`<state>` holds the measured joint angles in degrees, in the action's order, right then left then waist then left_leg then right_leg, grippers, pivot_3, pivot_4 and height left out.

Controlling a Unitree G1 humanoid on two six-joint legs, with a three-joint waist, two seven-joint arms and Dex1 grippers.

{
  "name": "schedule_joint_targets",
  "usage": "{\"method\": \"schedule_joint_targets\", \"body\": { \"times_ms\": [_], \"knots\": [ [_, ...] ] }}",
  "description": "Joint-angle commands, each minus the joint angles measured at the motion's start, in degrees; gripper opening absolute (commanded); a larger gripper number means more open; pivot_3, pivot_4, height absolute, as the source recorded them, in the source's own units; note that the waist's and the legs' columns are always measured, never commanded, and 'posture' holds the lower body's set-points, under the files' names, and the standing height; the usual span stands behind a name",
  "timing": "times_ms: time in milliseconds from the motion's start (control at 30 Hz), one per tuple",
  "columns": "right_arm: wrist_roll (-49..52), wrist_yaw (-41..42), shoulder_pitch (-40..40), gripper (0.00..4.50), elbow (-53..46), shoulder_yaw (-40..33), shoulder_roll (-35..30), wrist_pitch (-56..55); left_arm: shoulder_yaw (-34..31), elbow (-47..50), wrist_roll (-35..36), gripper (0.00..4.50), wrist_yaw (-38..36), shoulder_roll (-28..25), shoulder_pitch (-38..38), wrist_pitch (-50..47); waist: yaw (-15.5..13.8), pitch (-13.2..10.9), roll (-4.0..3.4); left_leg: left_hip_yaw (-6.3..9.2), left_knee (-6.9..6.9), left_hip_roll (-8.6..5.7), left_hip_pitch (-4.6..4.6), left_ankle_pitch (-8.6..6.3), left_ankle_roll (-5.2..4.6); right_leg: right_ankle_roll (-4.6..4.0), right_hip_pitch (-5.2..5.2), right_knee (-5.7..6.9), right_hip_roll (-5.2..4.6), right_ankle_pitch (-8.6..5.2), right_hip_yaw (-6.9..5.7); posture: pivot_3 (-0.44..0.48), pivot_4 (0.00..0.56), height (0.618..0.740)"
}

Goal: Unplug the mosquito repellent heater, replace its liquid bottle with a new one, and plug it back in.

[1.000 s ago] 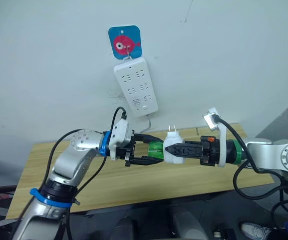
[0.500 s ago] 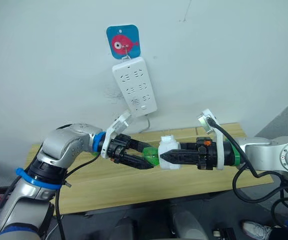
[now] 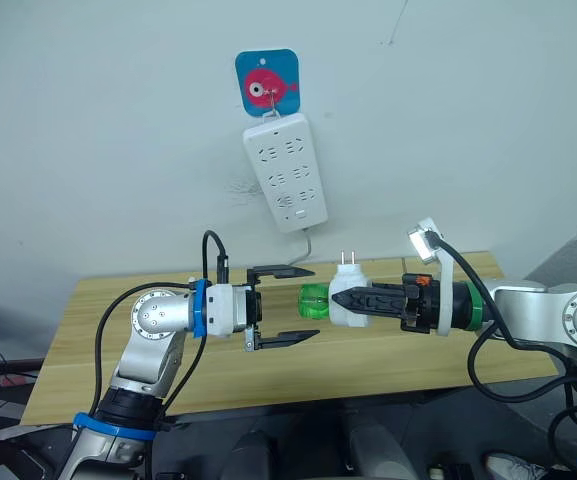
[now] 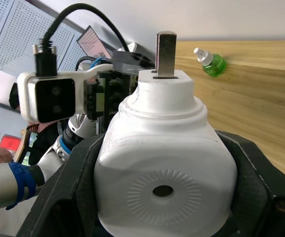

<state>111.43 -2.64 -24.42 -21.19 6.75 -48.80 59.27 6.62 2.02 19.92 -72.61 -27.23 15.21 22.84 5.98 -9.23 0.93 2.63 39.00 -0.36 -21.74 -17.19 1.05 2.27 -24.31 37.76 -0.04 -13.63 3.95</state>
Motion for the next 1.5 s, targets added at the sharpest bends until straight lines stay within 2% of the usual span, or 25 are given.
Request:
{"method": "schedule_joint_targets", "body": {
  "times_ms": [33,233,367,433,500,533,567,633,700,800,900,967,1033,1100,1200,1267,1367,1500],
  "knots": [
    [1.57,0.23,-0.46,3.0,-1.25,-1.72,0.24,-0.87,0.88,-1.62,-0.6,4.21,0.47,0.79,0.73,2.48,0.02,0.0,0.0,0.01,0.0,0.01,0.0,0.0,0.0,0.0,0.0,0.01,0.01,0.0,-0.01,-0.146,0.141,0.74],
    [1.57,0.12,-0.67,3.0,-1.84,-1.47,0.39,-0.82,2.17,-3.81,-1.19,2.37,1.83,2.06,3.34,1.29,0.08,0.0,0.0,0.03,0.02,0.0,0.01,0.0,0.0,0.01,0.03,0.03,0.11,0.0,-0.03,-0.146,0.141,0.74],
    [1.57,-0.17,-0.79,3.0,-2.27,-1.3,0.31,-0.78,2.6,-2.05,0.55,2.25,1.49,2.03,4.6,-2.16,0.21,0.0,0.0,0.07,0.01,0.01,0.01,0.0,-0.01,0.01,0.03,0.03,0.11,0.0,-0.06,-0.153,0.134,0.74],
    [1.57,-0.24,-0.87,3.0,-2.78,-1.16,-0.25,-0.39,3.09,0.64,2.89,2.25,-0.26,0.16,4.97,-8.31,0.31,0.0,0.0,0.09,0.01,0.02,0.01,0.0,-0.01,0.01,0.03,0.05,0.12,0.0,-0.08,-0.153,0.134,0.74],
    [-0.41,1.26,-1.07,3.0,-3.88,-1.05,-0.94,0.87,3.74,3.99,6.27,2.25,-0.19,-3.75,5.35,-22.38,0.5,0.0,0.01,0.1,0.01,0.02,0.01,0.0,-0.01,0.01,0.03,0.07,0.13,0.0,-0.08,-0.154,0.132,0.74],
    [-2.69,3.1,-1.12,3.0,-4.94,-1.05,-1.4,1.91,4.1,6.0,10.09,2.25,0.74,-6.65,6.04,-34.04,0.61,0.0,0.0,0.12,0.01,0.03,0.0,0.0,-0.01,0.02,0.02,0.09,0.16,-0.01,-0.09,-0.151,0.132,0.74],
    [-4.65,4.96,-0.99,3.0,-6.01,-1.1,-1.71,2.71,4.16,7.67,17.27,2.25,2.17,-9.9,7.71,-48.85,0.66,-0.01,0.01,0.14,0.01,0.04,0.01,0.0,-0.01,0.03,0.03,0.08,0.18,-0.01,-0.1,-0.151,0.132,0.74],
    [-7.76,8.06,-0.59,3.0,-7.48,-1.18,-1.94,3.52,4.59,8.84,28.73,2.25,1.25,-15.15,11.68,-70.65,0.82,-0.01,0.02,0.24,0.02,0.06,-0.01,0.0,-0.01,0.35,0.02,0.13,0.25,-0.2,-0.18,-0.147,0.131,0.74],
    [-10.31,10.51,-0.26,3.0,-8.47,-0.99,-1.9,3.88,5.87,7.87,33.99,2.25,-3.2,-18.84,15.38,-81.66,0.82,-0.02,0.03,0.29,0.02,0.07,0.03,0.0,-0.01,0.36,0.03,0.15,0.31,-0.22,-0.35,-0.146,0.13,0.74],
    [-12.27,12.55,0.19,3.0,-9.05,-0.76,-1.75,3.68,6.56,5.27,35.32,2.25,-4.83,-19.56,18.61,-87.37,0.83,-0.01,0.01,0.25,0.0,0.11,0.09,0.0,-0.01,0.36,0.04,0.15,0.41,-0.23,-0.43,-0.149,0.13,0.74],
    [-11.96,12.28,0.68,3.0,-8.76,-0.64,-1.35,2.9,6.57,4.47,33.27,2.25,-6.3,-18.81,18.95,-85.24,0.6,-0.01,0.01,0.2,0.0,0.11,0.09,0.0,-0.01,0.34,0.03,0.13,0.4,-0.23,-0.37,-0.152,0.129,0.74],
    [-10.64,11.13,1.08,3.0,-8.18,-0.73,-1.06,2.21,6.51,4.76,29.47,2.25,-5.74,-17.6,17.86,-79.36,0.55,-0.01,0.01,0.17,0.0,0.11,0.09,0.01,0.0,0.34,0.01,0.14,0.39,-0.22,-0.34,-0.153,0.128,0.74],
    [-8.65,9.41,1.41,3.0,-7.07,-0.94,-0.88,1.32,6.89,5.18,24.49,2.98,-5.09,-16.42,16.3,-71.91,0.45,-0.01,0.01,0.16,0.0,0.11,0.1,0.01,0.0,0.32,0.01,0.13,0.35,-0.22,-0.27,-0.153,0.128,0.74],
    [-6.19,7.11,1.73,3.0,-5.43,-1.42,-0.76,0.23,6.63,5.11,15.85,3.6,-4.25,-14.07,12.44,-55.12,0.48,0.01,-0.02,0.14,0.0,0.1,0.08,0.01,0.01,0.24,0.0,0.13,0.31,-0.18,-0.13,-0.153,0.129,0.74],
    [-3.68,4.42,1.73,3.0,-3.61,-1.83,-0.7,-0.53,6.32,2.26,6.67,4.5,-5.75,-11.97,6.68,-34.36,0.43,0.02,-0.03,0.0,-0.05,0.06,0.13,0.01,0.02,-0.01,-0.01,0.1,-0.01,-0.04,0.05,-0.153,0.128,0.74],
    [-2.5,3.05,1.55,3.0,-2.77,-1.81,-0.66,-0.78,5.72,-0.54,2.49,4.5,-6.38,-10.34,3.57,-21.92,0.4,0.02,-0.03,-0.02,-0.05,0.06,0.11,0.01,0.02,-0.02,-0.01,0.07,-0.01,-0.03,0.06,-0.154,0.13,0.74],
    [-1.17,1.14,1.3,3.0,-1.66,-1.75,-0.47,-1.25,3.21,-3.32,-0.55,4.5,-2.26,-5.86,1.53,-8.96,0.07,0.01,-0.03,-0.01,-0.03,0.05,0.06,0.01,0.01,-0.02,-0.01,0.04,-0.04,-0.03,0.04,-0.153,0.131,0.74],
    [0.07,0.0,1.38,3.0,-1.39,-1.83,-0.46,-1.31,0.71,-3.63,-0.73,4.5,2.26,-1.04,2.13,-2.16,-0.76,0.02,0.01,0.01,0.05,-0.01,-0.02,0.01,0.01,0.02,0.0,0.01,-0.08,0.0,0.03,-0.147,0.131,0.74]
  ]
}}
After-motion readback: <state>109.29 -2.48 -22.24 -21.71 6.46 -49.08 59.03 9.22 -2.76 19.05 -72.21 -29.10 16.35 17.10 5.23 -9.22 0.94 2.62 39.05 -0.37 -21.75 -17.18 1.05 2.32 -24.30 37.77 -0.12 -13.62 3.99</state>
